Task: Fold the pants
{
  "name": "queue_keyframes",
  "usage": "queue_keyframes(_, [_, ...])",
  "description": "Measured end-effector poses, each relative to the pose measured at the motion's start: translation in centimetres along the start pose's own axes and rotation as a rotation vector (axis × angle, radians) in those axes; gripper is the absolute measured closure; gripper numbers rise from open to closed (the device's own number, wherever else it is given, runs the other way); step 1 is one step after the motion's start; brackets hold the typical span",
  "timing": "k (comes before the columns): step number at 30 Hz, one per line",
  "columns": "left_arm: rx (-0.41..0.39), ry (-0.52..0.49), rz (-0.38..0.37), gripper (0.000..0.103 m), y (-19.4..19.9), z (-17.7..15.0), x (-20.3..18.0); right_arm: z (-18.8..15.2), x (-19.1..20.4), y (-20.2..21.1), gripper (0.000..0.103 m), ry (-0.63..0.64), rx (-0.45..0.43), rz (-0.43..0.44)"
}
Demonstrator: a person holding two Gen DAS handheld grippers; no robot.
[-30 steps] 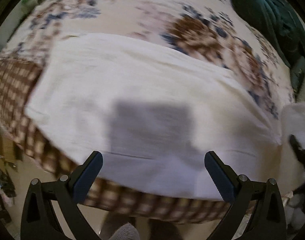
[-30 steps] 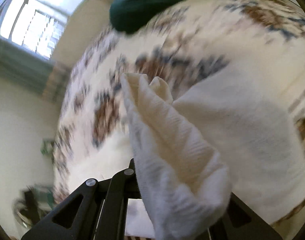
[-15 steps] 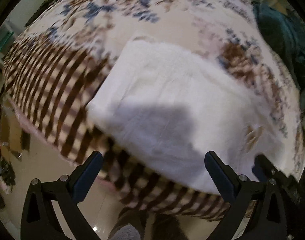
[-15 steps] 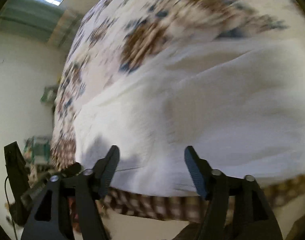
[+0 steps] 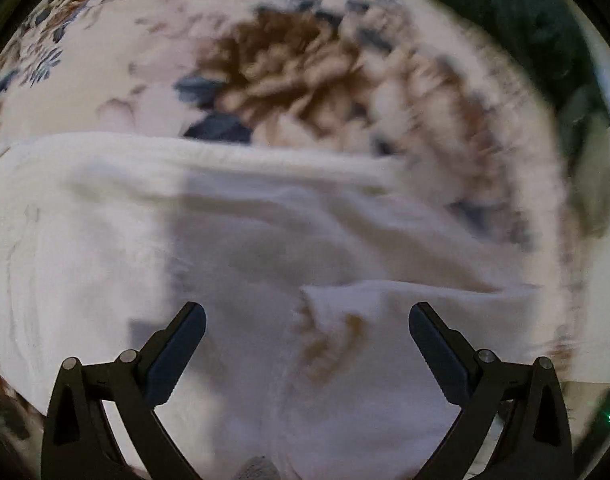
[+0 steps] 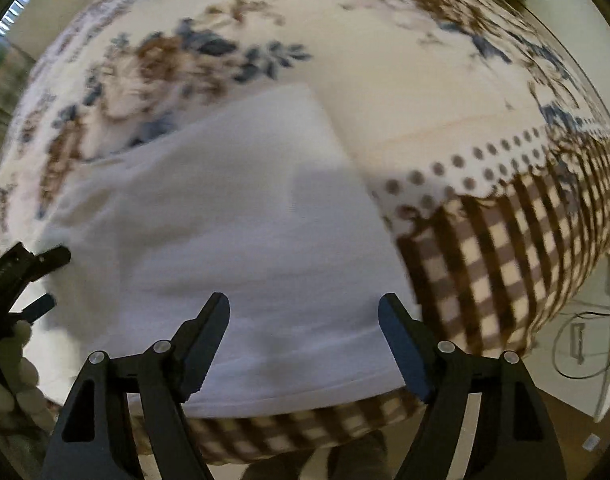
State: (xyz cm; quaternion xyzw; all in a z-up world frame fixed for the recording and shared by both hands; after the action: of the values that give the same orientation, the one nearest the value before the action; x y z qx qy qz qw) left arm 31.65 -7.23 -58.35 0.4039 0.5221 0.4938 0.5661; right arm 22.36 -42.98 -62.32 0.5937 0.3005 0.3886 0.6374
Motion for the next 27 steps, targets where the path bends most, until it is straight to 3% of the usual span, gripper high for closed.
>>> queue_keyframes(2, [0.055, 0.026, -0.001, 0.0, -1.9, 0.1, 1.2, -0.1, -1.2, -0.6, 0.047, -0.02, 0.015, -0.028])
queue_keyframes(5, [0.063, 0.083, -0.065, 0.0, -0.8, 0.3, 2.2, 0.1, -1.1, -0.9, 0.055, -0.031, -0.013, -0.046])
queue_keyframes(9, [0.027, 0.149, -0.095, 0.0, 2.9, -1.1, 2.8, -0.9, 0.9, 0.2, 0.055, -0.025, 0.011, 0.142])
queue_keyframes(11, [-0.001, 0.088, -0.096, 0.0, 4.4, -2.6, 1.1, -2.6, 2.6, -0.2, 0.068, 0.03, 0.072, 0.204])
queue_keyframes(12, [0.006, 0.051, -0.085, 0.0, 4.5, -3.5, 0.3, -3.3, 3.0, -0.6, 0.069, 0.056, 0.098, 0.202])
queue_keyframes(15, [0.07, -0.077, 0.025, 0.0, 2.9, -7.0, -1.3, -5.6, 3.6, -1.3, 0.069, 0.152, 0.117, 0.152])
queue_keyframes(17, [0.146, -0.075, 0.067, 0.0, 1.0, -9.6, -0.6, -6.3, 3.4, -1.1, 0.069, 0.185, 0.116, 0.138])
queue_keyframes(20, [0.159, -0.012, 0.047, 0.0, 0.4, -11.3, 1.1, -6.7, 3.5, -1.0, 0.069, 0.214, 0.133, 0.12])
queue_keyframes(24, [0.127, 0.047, 0.006, 0.0, 1.4, -11.1, 2.0, -6.6, 4.4, -0.4, 0.067, 0.229, 0.144, 0.072])
queue_keyframes(26, [0.061, 0.123, -0.053, 0.0, 3.5, -10.9, 3.4, -6.2, 5.7, 0.3, 0.038, 0.243, 0.138, 0.051])
queue_keyframes(27, [0.025, 0.159, -0.066, 0.0, 4.5, -10.9, 4.2, -6.2, 6.3, 1.0, 0.032, 0.25, 0.119, 0.056])
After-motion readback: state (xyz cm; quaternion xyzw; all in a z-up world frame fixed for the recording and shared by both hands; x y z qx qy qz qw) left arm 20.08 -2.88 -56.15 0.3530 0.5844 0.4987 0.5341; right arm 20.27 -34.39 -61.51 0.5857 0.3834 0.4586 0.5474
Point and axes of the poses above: each gripper's, at about its wrist camera, not at the fingertips, and y roughly against the way its jaws point, x to its left, z to its top, the point moved 4 cm from there along -y, roughly the way its jaws point, and after that the axes turned 10 degrees about -y, right-handed, at the moved point
